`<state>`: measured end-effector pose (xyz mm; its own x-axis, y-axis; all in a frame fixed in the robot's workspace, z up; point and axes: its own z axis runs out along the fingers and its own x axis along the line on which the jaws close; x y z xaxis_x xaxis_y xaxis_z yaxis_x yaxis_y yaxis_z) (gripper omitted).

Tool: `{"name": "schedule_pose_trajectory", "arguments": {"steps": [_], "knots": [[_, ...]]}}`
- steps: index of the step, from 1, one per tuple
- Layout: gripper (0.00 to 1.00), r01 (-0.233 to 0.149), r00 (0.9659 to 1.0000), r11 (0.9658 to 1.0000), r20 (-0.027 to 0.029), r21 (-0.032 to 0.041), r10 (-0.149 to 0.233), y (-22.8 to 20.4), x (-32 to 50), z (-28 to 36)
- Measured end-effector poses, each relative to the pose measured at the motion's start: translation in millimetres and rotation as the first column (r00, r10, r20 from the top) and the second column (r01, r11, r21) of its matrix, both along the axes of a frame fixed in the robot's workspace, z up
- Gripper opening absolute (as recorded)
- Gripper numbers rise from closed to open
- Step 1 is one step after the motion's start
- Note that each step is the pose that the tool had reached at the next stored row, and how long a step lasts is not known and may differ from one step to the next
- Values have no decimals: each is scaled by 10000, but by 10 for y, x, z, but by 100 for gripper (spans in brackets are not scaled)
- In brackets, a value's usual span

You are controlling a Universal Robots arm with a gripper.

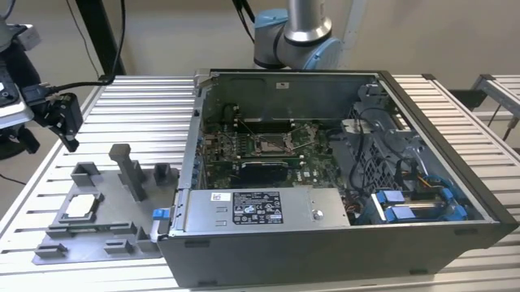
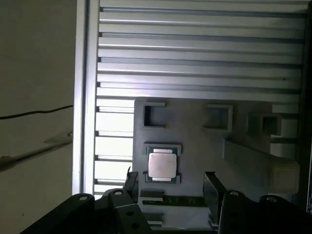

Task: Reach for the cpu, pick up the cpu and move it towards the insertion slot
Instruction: 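Pick up the cpu and move it towards the insertion slot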

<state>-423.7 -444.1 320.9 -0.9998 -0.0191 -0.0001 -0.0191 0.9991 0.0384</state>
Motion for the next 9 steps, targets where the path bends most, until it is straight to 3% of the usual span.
{"name": "schedule_pose_trajectory", "arguments": {"steps": [9], "knots": [[100,-2,10000,10000,-2,-1,2,-1,1,-118]]}}
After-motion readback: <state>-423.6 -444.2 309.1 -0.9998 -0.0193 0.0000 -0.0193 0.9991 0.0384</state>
